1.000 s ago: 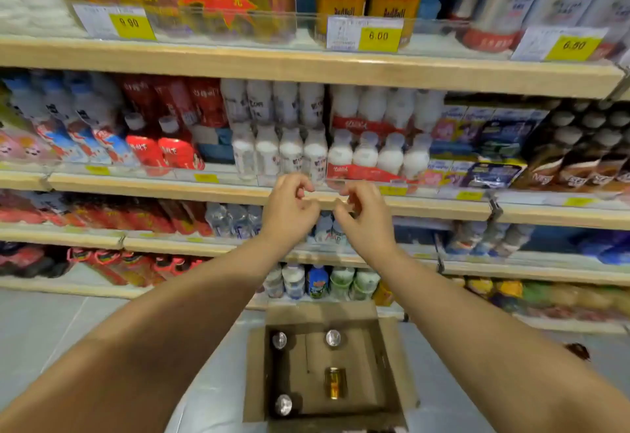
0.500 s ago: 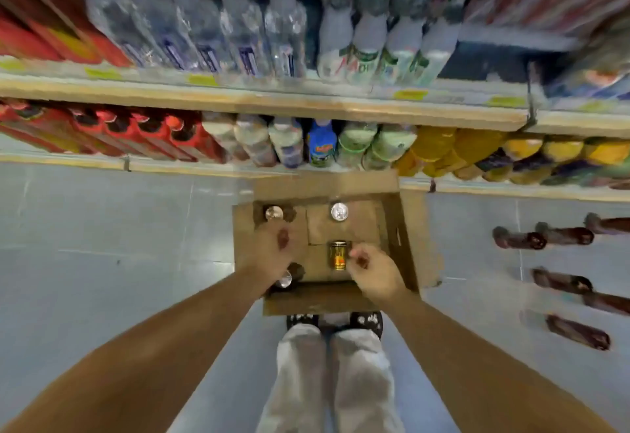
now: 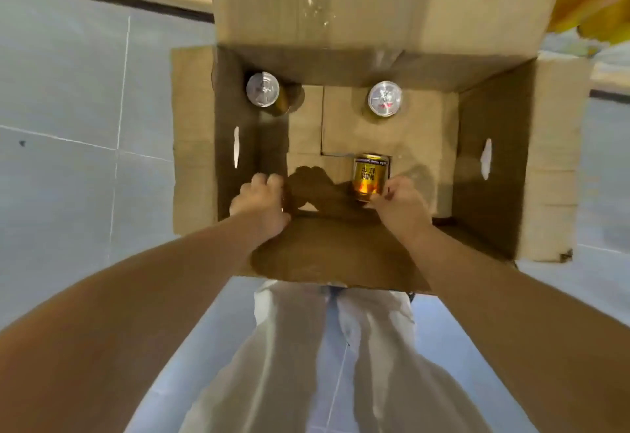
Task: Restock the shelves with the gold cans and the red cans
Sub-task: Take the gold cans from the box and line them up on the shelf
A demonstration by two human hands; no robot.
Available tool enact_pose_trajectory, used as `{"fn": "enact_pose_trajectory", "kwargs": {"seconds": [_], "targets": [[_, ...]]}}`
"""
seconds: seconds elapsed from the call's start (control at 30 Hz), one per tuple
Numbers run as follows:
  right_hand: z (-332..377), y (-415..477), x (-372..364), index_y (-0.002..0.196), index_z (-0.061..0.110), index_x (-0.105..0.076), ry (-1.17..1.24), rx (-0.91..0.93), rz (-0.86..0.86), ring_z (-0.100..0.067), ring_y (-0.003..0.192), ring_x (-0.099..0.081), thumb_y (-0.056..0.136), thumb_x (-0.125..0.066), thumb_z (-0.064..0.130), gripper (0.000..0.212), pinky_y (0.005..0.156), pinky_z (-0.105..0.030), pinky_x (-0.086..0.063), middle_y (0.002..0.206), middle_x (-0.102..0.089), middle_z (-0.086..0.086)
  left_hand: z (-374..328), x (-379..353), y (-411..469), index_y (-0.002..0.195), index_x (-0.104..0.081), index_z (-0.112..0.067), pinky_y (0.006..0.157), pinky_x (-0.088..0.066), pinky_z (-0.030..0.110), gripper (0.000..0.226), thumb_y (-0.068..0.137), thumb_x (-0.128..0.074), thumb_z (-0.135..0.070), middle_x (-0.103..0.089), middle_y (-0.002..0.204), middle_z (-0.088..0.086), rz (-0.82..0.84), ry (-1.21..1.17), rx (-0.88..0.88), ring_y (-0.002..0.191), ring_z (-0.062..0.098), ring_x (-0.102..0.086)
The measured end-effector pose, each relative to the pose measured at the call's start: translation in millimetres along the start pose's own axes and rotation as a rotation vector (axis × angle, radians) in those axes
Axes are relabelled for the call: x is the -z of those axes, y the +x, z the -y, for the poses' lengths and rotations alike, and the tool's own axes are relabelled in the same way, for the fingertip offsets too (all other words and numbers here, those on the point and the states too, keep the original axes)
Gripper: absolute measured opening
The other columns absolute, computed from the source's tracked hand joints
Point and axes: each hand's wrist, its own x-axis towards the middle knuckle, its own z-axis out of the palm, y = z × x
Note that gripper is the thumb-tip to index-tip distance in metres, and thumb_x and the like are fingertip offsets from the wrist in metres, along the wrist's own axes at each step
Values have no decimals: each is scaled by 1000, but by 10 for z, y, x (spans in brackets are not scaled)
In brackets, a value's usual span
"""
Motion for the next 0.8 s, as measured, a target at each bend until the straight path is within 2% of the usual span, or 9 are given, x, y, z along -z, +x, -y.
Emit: {"fn": "enact_pose_trajectory", "kwargs": {"seconds": [0.17, 0.3, 0.37, 0.43, 0.5, 0.57, 0.63, 0.7, 0.8], "targets": [[-163, 516, -339, 135, 8, -34, 217, -215, 57, -19, 98, -44, 79, -74, 31, 73, 82, -32, -34, 107, -43, -3, 74, -280, 280, 134, -22, -23, 92, -45, 45, 77, 77, -73, -28, -33, 130, 11, 83, 127, 94, 117, 34, -44], [-265, 747, -579, 144, 11, -21, 307, -342, 50, -32, 125, -43, 72, -80, 32, 96, 101, -42, -36, 138, -43, -12, 106, -328, 451, 139, -16, -24, 89, -48, 44, 80, 81, -69, -19, -30, 136, 12, 87, 167, 11, 113, 36, -47], [-302, 826, -675, 145, 14, -18, 342, -338, 36, -33, 127, -42, 69, -82, 31, 100, 101, -43, -36, 141, -42, -11, 172, -345, 516, 139, -17, -24, 90, -47, 43, 81, 79, -71, -21, -30, 138, 11, 91, 132, -40, 114, 36, -47], [-314, 836, -727, 142, 15, -22, 362, -307, -1, -32, 121, -47, 68, -83, 32, 97, 96, -40, -40, 135, -46, -10, 234, -325, 556, 137, -23, -25, 90, -47, 42, 79, 76, -74, -26, -32, 138, 8, 74, 19, -61, 115, 34, -47], [-291, 777, -671, 135, 16, -30, 401, -284, -20, -31, 112, -54, 66, -81, 39, 89, 95, -44, -45, 125, -53, -10, 258, -266, 540, 133, -30, -26, 87, -49, 38, 76, 72, -76, -32, -37, 135, 5, 60, -134, -64, 111, 28, -50], [-216, 658, -506, 120, 22, -38, 447, -267, -28, -23, 94, -59, 64, -75, 48, 72, 78, -41, -50, 108, -57, -4, 237, -166, 469, 129, -35, -30, 79, -48, 31, 73, 70, -77, -38, -42, 129, 1, 59, -244, -100, 101, 19, -51], [-128, 480, -251, 104, 25, -43, 444, -203, -60, -13, 81, -54, 68, -72, 50, 52, 68, -29, -41, 92, -53, 4, 168, -39, 324, 128, -35, -36, 76, -44, 26, 69, 72, -73, -45, -43, 122, -4, 59, -323, -118, 96, 16, -49], [-46, 245, 42, 92, 27, -49, 416, -99, -88, -5, 76, -51, 76, -71, 43, 32, 73, -25, -37, 84, -53, 11, 59, 154, 98, 129, -34, -41, 75, -43, 24, 62, 75, -63, -51, -43, 117, -6, 35, -405, -102, 96, 15, -50], [169, -246, 516, 107, 27, -51, 368, -41, -90, -7, 82, -53, 76, -68, 49, 42, 75, -22, -37, 94, -58, 9, -109, 603, -363, 122, -34, -40, 80, -53, 37, 53, 74, -48, -58, -52, 111, 0, -8, -552, -109, 92, 22, -57]]}}
